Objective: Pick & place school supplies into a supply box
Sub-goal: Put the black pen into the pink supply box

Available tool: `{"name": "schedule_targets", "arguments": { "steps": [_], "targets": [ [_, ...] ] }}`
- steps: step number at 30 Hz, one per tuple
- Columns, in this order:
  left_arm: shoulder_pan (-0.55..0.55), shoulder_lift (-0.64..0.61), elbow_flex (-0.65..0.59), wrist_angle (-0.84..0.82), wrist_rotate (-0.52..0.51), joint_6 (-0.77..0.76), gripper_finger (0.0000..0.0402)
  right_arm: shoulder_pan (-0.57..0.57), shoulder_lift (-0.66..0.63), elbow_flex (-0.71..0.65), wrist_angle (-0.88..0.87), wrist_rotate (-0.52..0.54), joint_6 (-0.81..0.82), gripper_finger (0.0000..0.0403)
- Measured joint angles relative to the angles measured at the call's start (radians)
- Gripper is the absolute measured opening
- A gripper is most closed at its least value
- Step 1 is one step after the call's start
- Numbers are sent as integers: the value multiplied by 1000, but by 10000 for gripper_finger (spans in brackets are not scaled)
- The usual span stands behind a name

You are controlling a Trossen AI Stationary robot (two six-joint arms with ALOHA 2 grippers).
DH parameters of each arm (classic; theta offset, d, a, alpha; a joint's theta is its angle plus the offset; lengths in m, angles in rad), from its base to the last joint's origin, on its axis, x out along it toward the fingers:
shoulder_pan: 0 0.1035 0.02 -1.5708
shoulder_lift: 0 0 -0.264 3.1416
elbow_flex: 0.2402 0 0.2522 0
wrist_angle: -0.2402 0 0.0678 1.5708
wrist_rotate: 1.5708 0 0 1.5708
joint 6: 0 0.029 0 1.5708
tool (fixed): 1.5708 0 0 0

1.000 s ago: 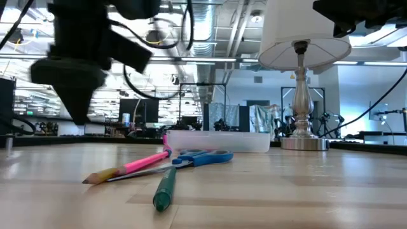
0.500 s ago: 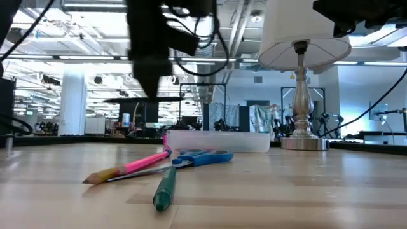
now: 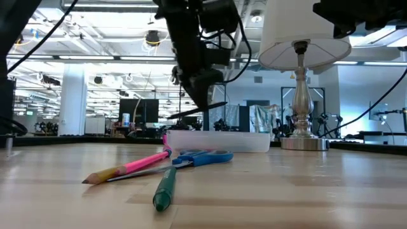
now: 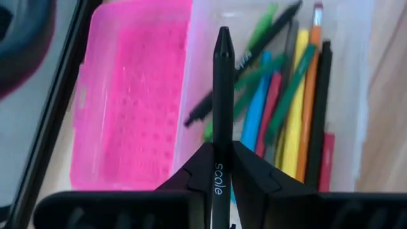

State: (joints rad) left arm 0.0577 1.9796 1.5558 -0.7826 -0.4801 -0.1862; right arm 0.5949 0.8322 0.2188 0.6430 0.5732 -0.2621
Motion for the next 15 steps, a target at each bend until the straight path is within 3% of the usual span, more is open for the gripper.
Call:
{"name": "schedule_targets", "arguments": {
  "steps": [6,15],
  "targets": [
    [39,1,0,91,31,36,35,0,0,0,-22,1,0,98],
    [42,1,0,103,30,61,45,0,0,0,-38,1,0,98]
  ]
}}
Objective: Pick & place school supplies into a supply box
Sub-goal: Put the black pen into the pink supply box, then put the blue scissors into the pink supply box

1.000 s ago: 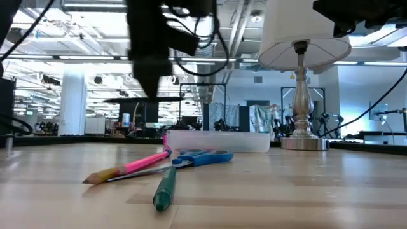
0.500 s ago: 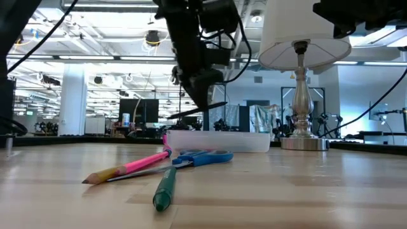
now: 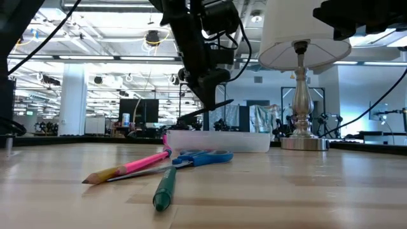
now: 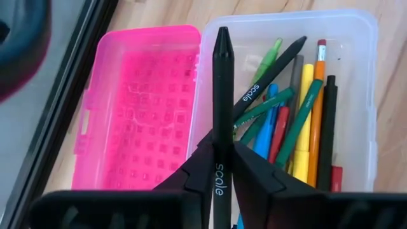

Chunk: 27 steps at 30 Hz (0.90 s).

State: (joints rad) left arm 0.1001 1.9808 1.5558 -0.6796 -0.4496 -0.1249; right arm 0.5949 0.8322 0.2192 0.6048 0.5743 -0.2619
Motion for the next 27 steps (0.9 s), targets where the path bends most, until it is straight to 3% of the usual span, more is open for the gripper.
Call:
{"name": "schedule_targets", "arguments": {
  "steps": [10,16,22,27],
  "targets": [
    [0,0,0,-5,-14,2,114,0,0,0,-15,1,1,98],
    [-20,-13,0,-158,-22,-19,122,-4,0,0,-77,2,35,98],
    [-109,-39,1,-329,-70,-101,115,-41,27,0,-118,3,72,98],
    [-243,-82,-23,-385,-202,-169,114,-79,108,0,-135,3,88,98]
  ]
}}
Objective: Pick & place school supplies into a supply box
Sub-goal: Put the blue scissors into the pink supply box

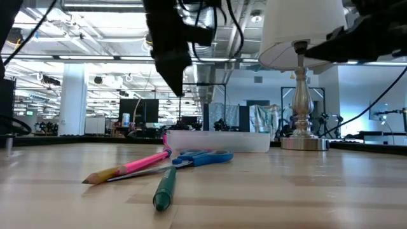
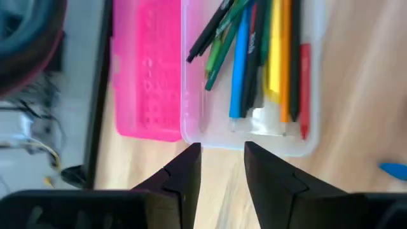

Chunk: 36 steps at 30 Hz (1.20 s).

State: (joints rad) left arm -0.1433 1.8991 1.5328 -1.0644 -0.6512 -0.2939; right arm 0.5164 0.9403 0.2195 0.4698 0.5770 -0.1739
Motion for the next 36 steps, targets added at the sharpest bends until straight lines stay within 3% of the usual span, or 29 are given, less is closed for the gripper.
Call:
{"name": "schedule_targets", "arguments": {
  "steps": [6,17,20,24,30,36],
  "targets": [
    [-181,-68,-79,8,-158,-147,114,-35,121,0,220,-13,16,98],
    [-531,-77,-221,5,-370,-535,114,-121,413,170,279,-313,-88,98],
    [-616,-77,-259,7,-441,-634,114,-148,517,270,200,-381,-155,98],
    [-713,-77,-294,7,-509,-740,114,-187,629,436,-42,-459,-216,98],
    [-834,-77,-342,8,-612,-859,114,-231,761,701,-393,-488,-253,98],
    [-901,-76,-347,-11,-629,-906,114,-257,878,895,-585,-552,-305,98]
  ]
}}
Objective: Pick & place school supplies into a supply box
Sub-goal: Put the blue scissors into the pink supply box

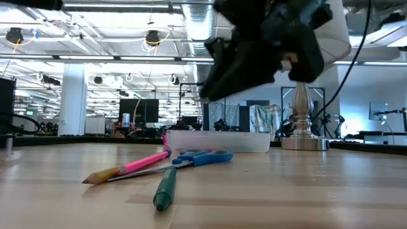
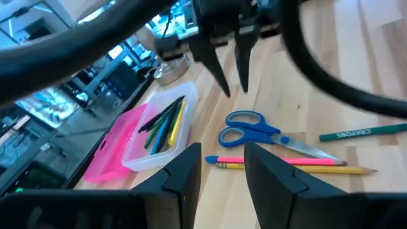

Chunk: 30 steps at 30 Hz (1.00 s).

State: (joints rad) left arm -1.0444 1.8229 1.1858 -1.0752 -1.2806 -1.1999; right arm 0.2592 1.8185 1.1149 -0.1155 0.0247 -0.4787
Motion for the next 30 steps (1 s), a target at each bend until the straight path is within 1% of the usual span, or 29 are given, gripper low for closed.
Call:
{"name": "schedule_targets", "arguments": {
  "steps": [6,10,16,21,23,26,30],
  "targets": [
    [-22,0,0,0,3,-18,114,-15,140,157,-190,8,-48,98],
    [-22,0,0,0,8,-21,114,-14,205,214,-279,39,-102,98],
    [-20,0,0,0,8,-27,114,-15,231,225,-340,92,-158,98],
    [-20,0,0,0,7,-27,114,-20,231,225,-355,141,-170,98],
    [-20,0,0,0,7,-27,114,-20,230,225,-355,143,-174,100],
    [-20,0,0,0,8,-27,114,-19,230,225,-363,152,-172,113],
    [-20,0,0,0,11,-27,114,-19,230,225,-387,162,-71,143]
  ]
}}
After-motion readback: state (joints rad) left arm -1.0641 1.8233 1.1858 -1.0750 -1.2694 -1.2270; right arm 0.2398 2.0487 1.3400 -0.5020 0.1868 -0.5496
